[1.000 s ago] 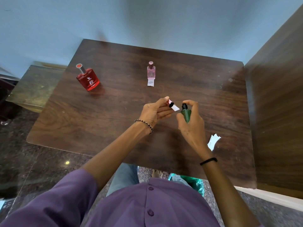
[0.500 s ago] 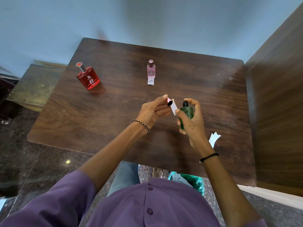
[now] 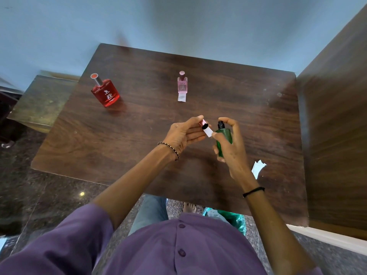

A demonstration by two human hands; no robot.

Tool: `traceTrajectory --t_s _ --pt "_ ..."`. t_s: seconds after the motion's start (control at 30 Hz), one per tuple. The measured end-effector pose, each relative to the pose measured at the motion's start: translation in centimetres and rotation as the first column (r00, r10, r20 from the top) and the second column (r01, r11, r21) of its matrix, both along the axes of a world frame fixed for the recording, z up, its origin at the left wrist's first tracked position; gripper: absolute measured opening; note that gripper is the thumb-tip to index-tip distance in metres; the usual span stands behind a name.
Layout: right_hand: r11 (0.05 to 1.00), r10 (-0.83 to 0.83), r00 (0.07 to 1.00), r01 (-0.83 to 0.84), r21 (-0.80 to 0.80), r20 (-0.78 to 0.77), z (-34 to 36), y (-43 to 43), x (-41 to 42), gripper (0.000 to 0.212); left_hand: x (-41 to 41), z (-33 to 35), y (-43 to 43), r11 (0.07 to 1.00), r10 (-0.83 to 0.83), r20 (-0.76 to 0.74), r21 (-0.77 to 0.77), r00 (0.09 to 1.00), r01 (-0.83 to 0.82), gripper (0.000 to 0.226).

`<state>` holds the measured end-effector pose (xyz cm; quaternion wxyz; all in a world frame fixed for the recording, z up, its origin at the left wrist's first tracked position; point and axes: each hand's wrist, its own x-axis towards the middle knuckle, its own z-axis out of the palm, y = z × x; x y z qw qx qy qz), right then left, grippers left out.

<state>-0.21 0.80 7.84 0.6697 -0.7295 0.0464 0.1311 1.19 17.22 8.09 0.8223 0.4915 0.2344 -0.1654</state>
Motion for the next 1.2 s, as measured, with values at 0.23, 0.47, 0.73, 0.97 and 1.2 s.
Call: traceTrajectory --t_s 0.23,0.47,0.73,0.97,1.2 --pt "0.86 0.301 0.91 -0.13 -0.494 0.285 -0.4 -1.1 0.1 0.038 0.6 0.1 -0.6 0.998 0.035 -0.017 -0.046 0.999 -0.035 0.023" --pt "0.722 0.372 0.857 -0.025 -0.691 0.357 -0.9 -0.5 0.2 0.029 0.8 0.5 -1.0 0.995 0.035 -0.056 -0.092 0.998 -0.04 0.03" --pt "0.744 0.347 0.858 -0.007 -0.668 0.379 -1.0 -0.7 0.0 0.035 0.8 0.0 -0.9 0.995 0.015 -0.055 -0.094 0.998 -0.02 0.027" --pt "0.67 0.359 0.864 0.025 -0.742 0.353 -1.1 -0.2 0.1 0.033 0.6 -0.1 -1.4 0.998 0.001 -0.083 -0.068 0.997 -0.007 0.026" --pt "0.647 0.391 0.841 0.038 -0.762 0.374 -1.2 -0.3 -0.1 0.043 0.9 -0.1 -1.4 0.994 0.027 -0.094 -0.098 0.995 -0.036 0.026"
